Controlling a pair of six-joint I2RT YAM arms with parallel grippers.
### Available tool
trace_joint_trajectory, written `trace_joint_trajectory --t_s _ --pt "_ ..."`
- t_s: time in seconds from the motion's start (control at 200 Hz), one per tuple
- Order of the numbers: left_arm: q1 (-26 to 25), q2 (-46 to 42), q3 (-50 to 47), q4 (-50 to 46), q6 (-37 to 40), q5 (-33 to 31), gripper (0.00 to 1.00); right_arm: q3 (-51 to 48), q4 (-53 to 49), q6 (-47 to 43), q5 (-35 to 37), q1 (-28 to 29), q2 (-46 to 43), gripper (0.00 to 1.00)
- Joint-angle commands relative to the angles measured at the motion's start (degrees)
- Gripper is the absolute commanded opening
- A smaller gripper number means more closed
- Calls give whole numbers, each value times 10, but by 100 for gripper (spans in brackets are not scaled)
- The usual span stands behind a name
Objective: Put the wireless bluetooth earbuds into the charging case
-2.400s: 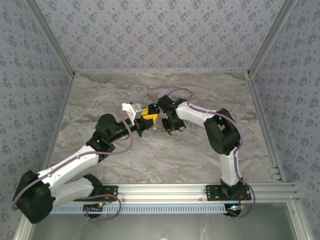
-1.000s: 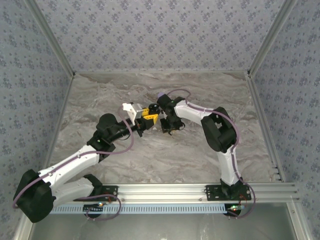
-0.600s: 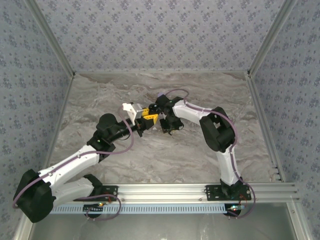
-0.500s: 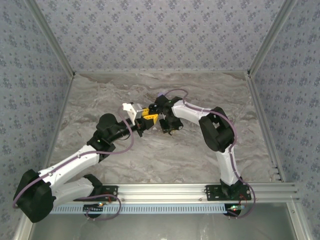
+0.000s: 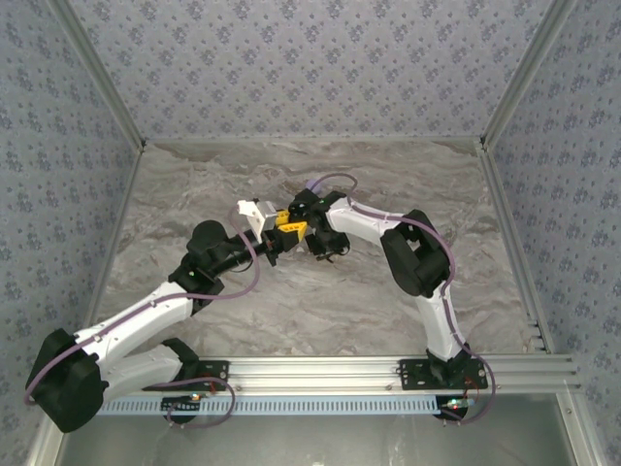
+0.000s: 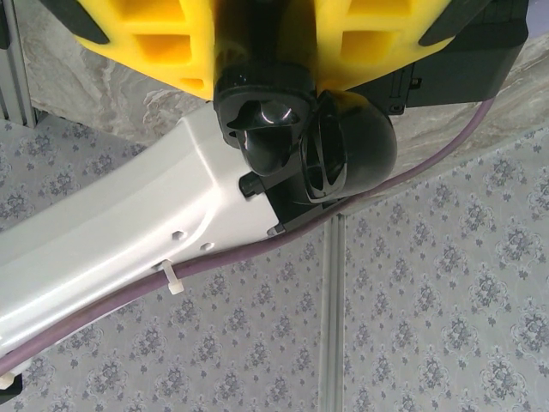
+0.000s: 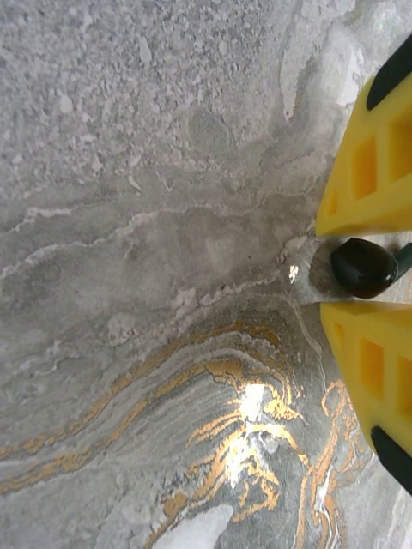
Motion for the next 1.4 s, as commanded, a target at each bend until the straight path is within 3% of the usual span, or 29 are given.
trace_joint_trajectory --t_s 0.0,0.375,0.95,1.394 --pt "-4 -8 15 1 6 -1 21 -7 -26 11 -9 7 35 24" --pt "-4 -3 16 -1 5 -1 22 -77 39 35 -59 -41 -33 21" --pt "-4 17 7 50 -12 -21 21 -266 272 75 -268 -149 -219 20" --pt "-4 24 -4 91 -26 -56 21 -300 368 116 -359 -176 -377 20"
